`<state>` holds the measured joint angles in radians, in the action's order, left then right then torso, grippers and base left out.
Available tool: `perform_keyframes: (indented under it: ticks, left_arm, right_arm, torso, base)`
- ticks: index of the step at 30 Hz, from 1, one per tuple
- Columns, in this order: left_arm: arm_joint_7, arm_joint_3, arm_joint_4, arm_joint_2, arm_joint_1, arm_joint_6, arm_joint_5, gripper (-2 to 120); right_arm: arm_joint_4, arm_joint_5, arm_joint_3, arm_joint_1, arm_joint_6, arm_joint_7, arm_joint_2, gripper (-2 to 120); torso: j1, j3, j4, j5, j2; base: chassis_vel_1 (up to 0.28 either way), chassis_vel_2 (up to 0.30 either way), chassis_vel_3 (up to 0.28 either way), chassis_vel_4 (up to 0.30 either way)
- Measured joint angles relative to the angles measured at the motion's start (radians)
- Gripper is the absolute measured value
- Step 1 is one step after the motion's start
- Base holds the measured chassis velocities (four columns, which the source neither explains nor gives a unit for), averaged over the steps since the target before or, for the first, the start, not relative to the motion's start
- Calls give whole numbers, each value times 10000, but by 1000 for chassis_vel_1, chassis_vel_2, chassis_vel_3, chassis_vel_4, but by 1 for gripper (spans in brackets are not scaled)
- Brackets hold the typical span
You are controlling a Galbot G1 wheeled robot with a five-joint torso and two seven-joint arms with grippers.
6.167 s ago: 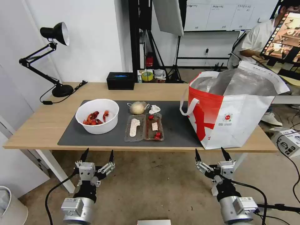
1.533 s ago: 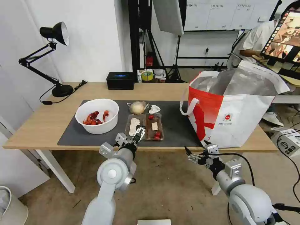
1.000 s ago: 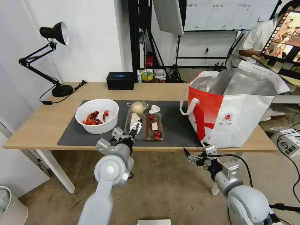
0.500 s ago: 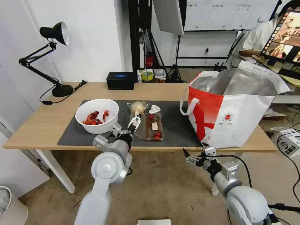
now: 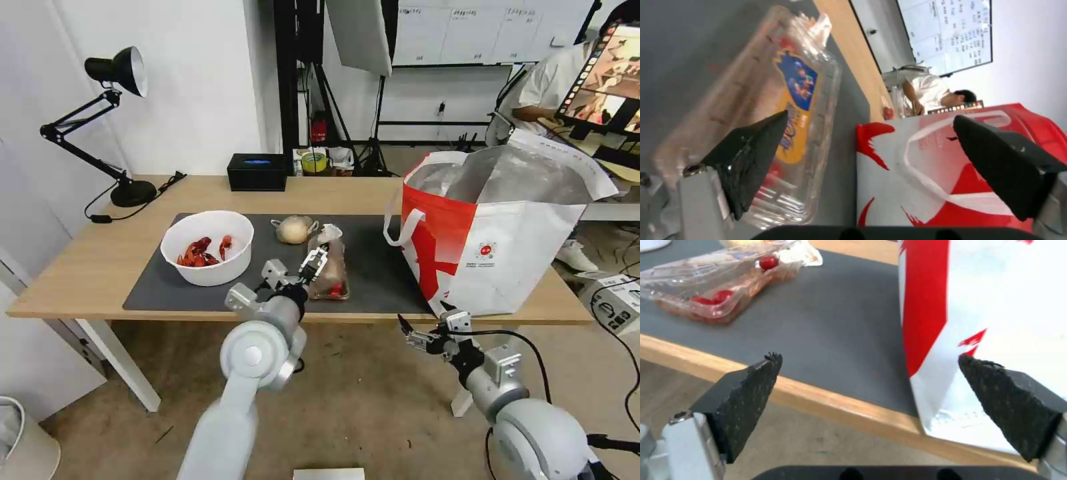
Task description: Pick up the trash from the table and place it into the takeout bag.
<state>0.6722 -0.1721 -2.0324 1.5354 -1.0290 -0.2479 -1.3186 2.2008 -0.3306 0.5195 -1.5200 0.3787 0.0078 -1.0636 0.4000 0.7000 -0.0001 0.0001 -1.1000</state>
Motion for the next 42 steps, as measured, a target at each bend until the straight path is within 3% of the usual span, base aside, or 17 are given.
perform_keyframes:
  ticks: [9,14,16,17,20,21,22,23,25,27,33,35,38,42]
  left_arm:
    - [-37,342,93,-557,349,-293,337,100]
    - [-803,652,290,-1364,482,-423,1330,93]
    - [-1952,933,519,-2158,533,-478,2636,82]
    - [-1952,933,519,-2158,533,-478,2636,82]
    - [-3521,1268,834,-3211,567,-379,4396,69]
    - [-3521,1268,834,-3211,567,-379,4396,69]
    - [-4243,1389,960,-3694,595,-303,5079,62]
    - [-4568,1442,1011,-3945,617,-284,5332,57]
    - [-4750,1477,1040,-4092,634,-270,5451,54]
    - [-5522,1706,1198,-4734,778,-213,5936,40]
    - [-6003,1918,1296,-5311,867,-186,6165,23]
    - [-6160,2010,1427,-5530,915,-166,6223,12]
    - [-6202,2067,1494,-5625,962,-93,6216,3]
    - [-6240,2100,1561,-5650,1029,32,6155,0]
  right_arm:
    - [185,-28,196,-189,-13,0,226,100]
    - [184,-275,238,-151,-325,118,232,100]
    - [182,-751,227,-27,-632,264,206,100]
    - [182,-751,227,-27,-632,264,206,100]
    - [184,-1820,177,155,-1070,289,240,100]
    - [184,-1820,177,155,-1070,289,240,100]
    - [208,-2345,154,262,-1211,305,260,100]
    - [241,-2711,144,348,-1266,328,277,100]
    - [255,-2903,137,385,-1278,344,284,100]
    - [332,-4291,67,597,-1284,482,304,100]
    - [256,-6235,-229,1022,-1202,529,307,100]
    - [-15,-6969,-625,1493,-1079,588,282,100]
    - [-276,-7347,-1049,1892,-1019,669,219,100]
    - [-712,-7522,-1559,2476,-971,724,115,100]
  torso:
    - [0,0,0,0,0]
    - [0,0,0,-1,0]
    - [-1,0,1,-2,1]
    - [-1,0,1,-2,1]
    - [0,0,1,-3,1]
    - [0,0,1,-3,1]
    - [0,0,3,-4,1]
    - [0,0,2,-3,0]
    - [0,0,3,-4,0]
    - [0,0,1,-4,0]
    - [-1,0,1,-3,0]
    - [0,0,1,-3,0]
    - [0,0,1,-1,0]
    - [0,1,1,-3,0]
  base:
    - [0,0,0,0]
    - [0,0,0,0]
    - [0,0,0,0]
    - [0,0,0,0]
    - [0,0,0,0]
    - [0,0,0,0]
    - [0,0,0,0]
    - [0,0,0,0]
    - [0,0,0,0]
    - [0,0,0,0]
    - [0,0,0,0]
    - [0,0,0,0]
    - [0,0,0,0]
    - [0,0,0,0]
